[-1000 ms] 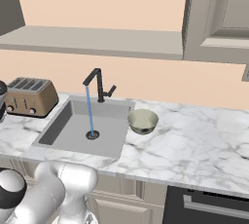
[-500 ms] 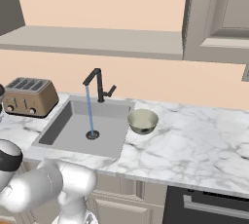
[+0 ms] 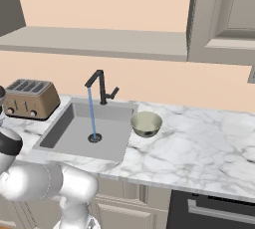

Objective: Rinse each bowl for a few seconds and place them down in the sink or on the counter.

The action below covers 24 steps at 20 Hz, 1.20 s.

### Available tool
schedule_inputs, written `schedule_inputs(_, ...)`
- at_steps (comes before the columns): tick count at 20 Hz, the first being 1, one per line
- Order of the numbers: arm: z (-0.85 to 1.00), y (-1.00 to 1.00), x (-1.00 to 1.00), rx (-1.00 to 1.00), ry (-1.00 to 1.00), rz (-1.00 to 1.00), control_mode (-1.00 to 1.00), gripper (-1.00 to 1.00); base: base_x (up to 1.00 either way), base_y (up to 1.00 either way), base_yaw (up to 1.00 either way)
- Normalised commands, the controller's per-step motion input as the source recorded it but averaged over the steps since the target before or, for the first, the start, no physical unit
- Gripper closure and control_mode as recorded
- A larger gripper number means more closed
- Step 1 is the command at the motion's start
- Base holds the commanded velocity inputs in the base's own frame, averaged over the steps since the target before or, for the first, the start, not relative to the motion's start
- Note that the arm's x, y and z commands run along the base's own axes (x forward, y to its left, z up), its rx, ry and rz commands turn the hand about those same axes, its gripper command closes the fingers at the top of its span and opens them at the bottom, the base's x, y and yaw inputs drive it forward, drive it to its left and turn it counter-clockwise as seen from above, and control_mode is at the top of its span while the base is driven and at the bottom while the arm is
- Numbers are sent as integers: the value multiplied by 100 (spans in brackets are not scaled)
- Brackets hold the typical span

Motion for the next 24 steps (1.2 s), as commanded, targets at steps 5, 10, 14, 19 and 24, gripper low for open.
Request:
schedule_inputs(5, -18, 20, 11, -4, 3, 5, -100, -100, 0, 0, 0)
schedule_inputs(10, -20, 13, 4, -2, 1, 5, -100, -100, 0, 0, 0)
schedule_inputs(14, -21, 8, 0, -3, 0, 4, -100, -100, 0, 0, 0)
schedule_inputs(19, -21, 3, 0, -2, 0, 4, -100, -100, 0, 0, 0)
schedule_inputs(24, -22, 8, 4, 0, 0, 3, -100, -100, 0, 0, 0)
